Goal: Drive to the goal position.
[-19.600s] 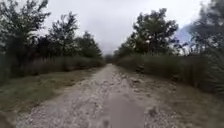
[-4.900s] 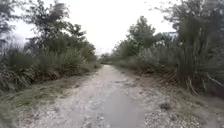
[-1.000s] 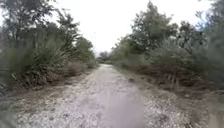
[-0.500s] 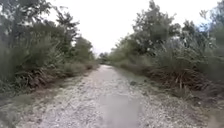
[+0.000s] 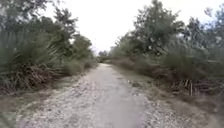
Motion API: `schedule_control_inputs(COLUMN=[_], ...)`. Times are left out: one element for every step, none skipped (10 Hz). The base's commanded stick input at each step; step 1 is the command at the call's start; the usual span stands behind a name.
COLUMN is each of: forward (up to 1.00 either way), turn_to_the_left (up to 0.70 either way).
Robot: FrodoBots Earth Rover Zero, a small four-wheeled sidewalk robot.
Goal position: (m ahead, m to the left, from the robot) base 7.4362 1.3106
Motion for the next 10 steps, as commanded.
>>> schedule_control_inputs(forward=[0.50,0.50,0.50,0.50,0.50,0.50,0.50,0.50,0.50,0.50], turn_to_the_left=[0.00,0.00,0.00,0.00,0.00,0.00,0.00,0.00,0.00,0.00])
